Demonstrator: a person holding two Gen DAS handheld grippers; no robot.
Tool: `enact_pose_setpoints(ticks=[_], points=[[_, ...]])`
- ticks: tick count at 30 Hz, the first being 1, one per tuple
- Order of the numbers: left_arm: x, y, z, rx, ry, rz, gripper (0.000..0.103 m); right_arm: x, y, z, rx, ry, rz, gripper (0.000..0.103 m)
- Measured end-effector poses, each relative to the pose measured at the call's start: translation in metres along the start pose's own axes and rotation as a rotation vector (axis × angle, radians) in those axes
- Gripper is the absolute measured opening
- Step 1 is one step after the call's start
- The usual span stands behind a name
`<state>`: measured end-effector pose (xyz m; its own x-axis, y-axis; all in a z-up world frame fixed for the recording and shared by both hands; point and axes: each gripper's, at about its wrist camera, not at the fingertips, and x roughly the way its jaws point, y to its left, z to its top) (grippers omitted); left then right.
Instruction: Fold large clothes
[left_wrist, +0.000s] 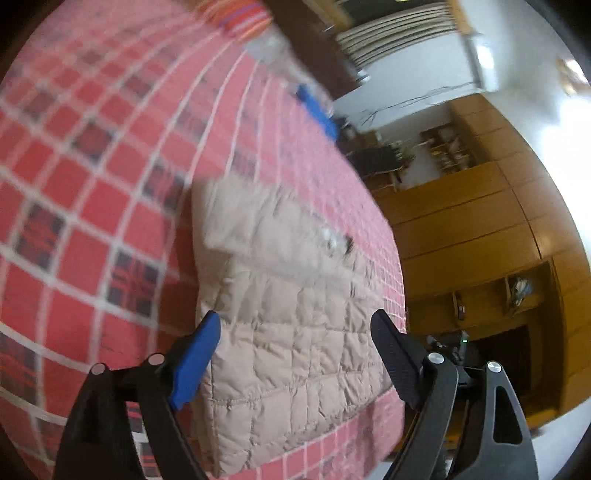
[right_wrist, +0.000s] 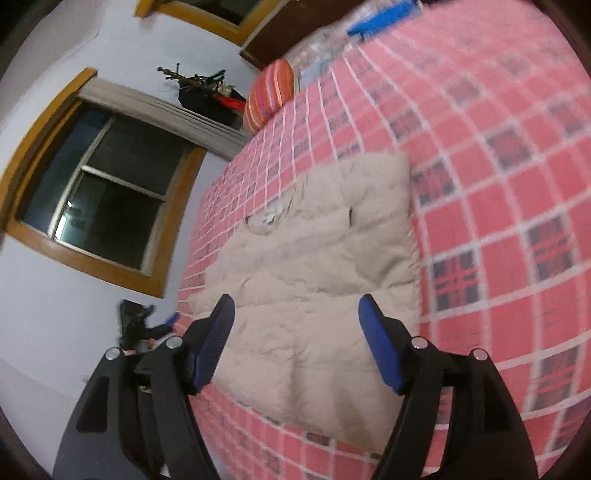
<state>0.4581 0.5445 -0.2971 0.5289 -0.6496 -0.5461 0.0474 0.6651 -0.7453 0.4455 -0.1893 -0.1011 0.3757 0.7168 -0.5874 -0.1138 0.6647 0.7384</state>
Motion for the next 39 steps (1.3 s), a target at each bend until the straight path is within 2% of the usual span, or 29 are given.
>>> enact_pose_setpoints(ticks=[3,8,11,14,15,16,17,19,20,24,32,36,39], points=[[0.000,-0.003,-0.008,0.094,-0.025,0.120,0.085,0.000,-0.003,-0.002,-0.043,-0.021,-0.100,0.070],[0.033,0.018,-0.013,0.111,0.038,0.223,0.085,0.036,-0.024,-0.008,-0.044,0.018,-0.190,0.068],[0.048,0.024,-0.013,0.109,0.064,0.243,0.085,0.053,-0.031,-0.009,-0.037,0.035,-0.196,0.066],[0.052,0.019,-0.014,0.132,0.062,0.228,0.083,0.063,-0.033,-0.010,-0.043,0.043,-0.195,0.060],[0.052,0.017,-0.014,0.143,0.057,0.228,0.079,0.064,-0.032,-0.011,-0.055,0.044,-0.197,0.050],[0.052,0.014,-0.015,0.154,0.057,0.233,0.052,0.065,-0.031,-0.012,-0.065,0.045,-0.200,0.032],[0.052,0.013,-0.016,0.157,0.066,0.241,0.019,0.064,-0.029,-0.012,-0.072,0.044,-0.203,0.024],[0.050,0.010,-0.018,0.161,0.041,0.237,0.015,0.060,-0.025,-0.013,-0.086,0.020,-0.208,0.014],[0.047,0.009,-0.020,0.167,0.034,0.218,0.010,0.058,-0.021,-0.015,-0.097,0.011,-0.210,0.013],[0.034,-0.008,-0.029,0.210,-0.009,0.187,0.006,0.044,-0.005,-0.025,-0.139,-0.030,-0.214,0.009],[-0.004,-0.055,-0.032,0.307,-0.106,0.123,0.005,0.009,0.043,-0.032,-0.249,-0.120,-0.225,0.009],[-0.016,-0.080,-0.010,0.339,-0.160,0.117,0.005,-0.004,0.063,-0.017,-0.284,-0.180,-0.231,0.009],[-0.022,-0.094,0.020,0.349,-0.201,0.119,0.005,-0.009,0.076,0.012,-0.290,-0.233,-0.237,0.009]])
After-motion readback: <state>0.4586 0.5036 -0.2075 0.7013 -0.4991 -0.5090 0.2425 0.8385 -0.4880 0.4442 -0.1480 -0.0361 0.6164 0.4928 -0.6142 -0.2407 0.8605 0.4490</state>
